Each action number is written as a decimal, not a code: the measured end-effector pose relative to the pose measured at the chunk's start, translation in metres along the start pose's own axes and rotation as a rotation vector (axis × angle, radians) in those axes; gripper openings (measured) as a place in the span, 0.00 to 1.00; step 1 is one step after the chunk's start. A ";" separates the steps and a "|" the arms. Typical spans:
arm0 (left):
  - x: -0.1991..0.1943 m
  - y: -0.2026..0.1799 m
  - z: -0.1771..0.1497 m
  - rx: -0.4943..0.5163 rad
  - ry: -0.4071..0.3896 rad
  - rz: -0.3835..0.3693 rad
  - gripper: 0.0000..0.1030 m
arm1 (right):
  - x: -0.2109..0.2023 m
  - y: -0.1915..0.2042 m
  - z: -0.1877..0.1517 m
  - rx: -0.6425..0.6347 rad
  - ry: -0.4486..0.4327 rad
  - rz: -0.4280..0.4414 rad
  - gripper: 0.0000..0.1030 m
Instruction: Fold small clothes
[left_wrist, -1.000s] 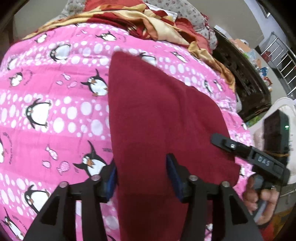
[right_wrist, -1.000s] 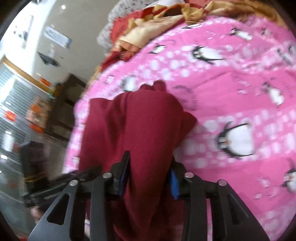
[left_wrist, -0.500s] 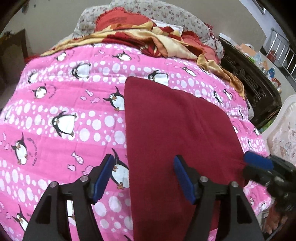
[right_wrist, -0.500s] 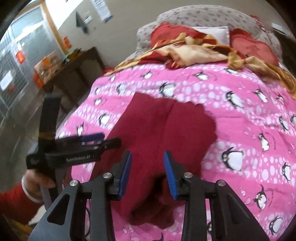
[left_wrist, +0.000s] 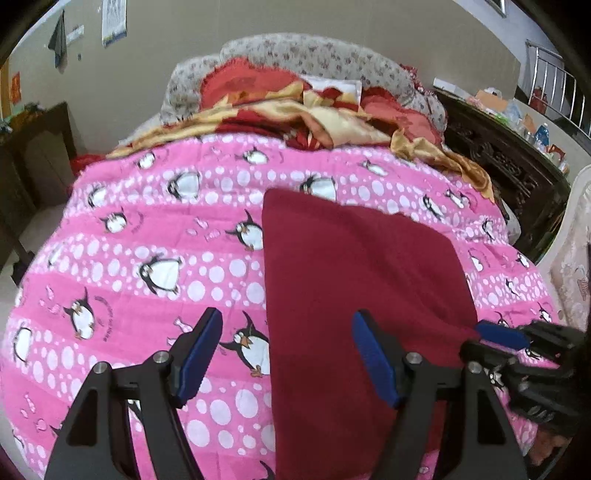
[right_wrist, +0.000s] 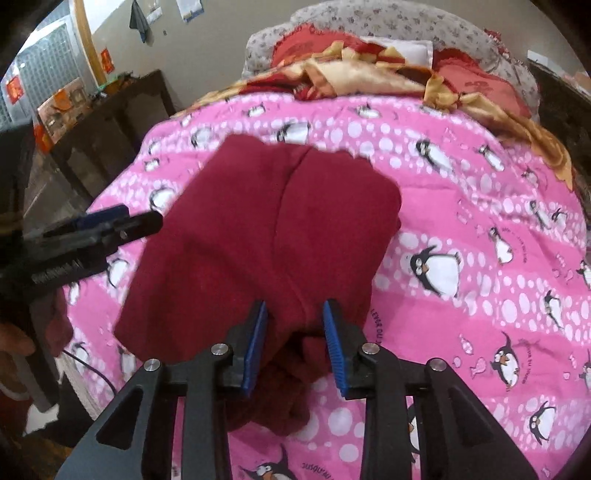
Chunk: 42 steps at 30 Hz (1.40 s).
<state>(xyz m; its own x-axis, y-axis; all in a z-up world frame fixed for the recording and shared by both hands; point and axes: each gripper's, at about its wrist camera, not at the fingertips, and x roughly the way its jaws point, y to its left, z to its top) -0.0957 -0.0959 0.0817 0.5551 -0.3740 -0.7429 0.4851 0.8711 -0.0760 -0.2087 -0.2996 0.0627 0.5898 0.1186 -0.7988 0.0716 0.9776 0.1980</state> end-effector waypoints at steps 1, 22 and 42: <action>-0.004 -0.001 0.001 0.000 -0.015 0.005 0.74 | -0.008 0.000 0.002 0.010 -0.024 0.006 0.42; -0.066 -0.016 0.009 0.013 -0.173 0.031 0.79 | -0.058 0.027 0.030 0.051 -0.221 -0.119 0.66; -0.075 -0.028 0.012 0.035 -0.201 0.082 0.79 | -0.062 0.023 0.022 0.062 -0.236 -0.098 0.67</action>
<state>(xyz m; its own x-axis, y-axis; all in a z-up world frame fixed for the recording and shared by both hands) -0.1434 -0.0959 0.1474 0.7157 -0.3610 -0.5979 0.4536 0.8912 0.0050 -0.2254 -0.2881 0.1294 0.7482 -0.0271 -0.6629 0.1828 0.9689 0.1668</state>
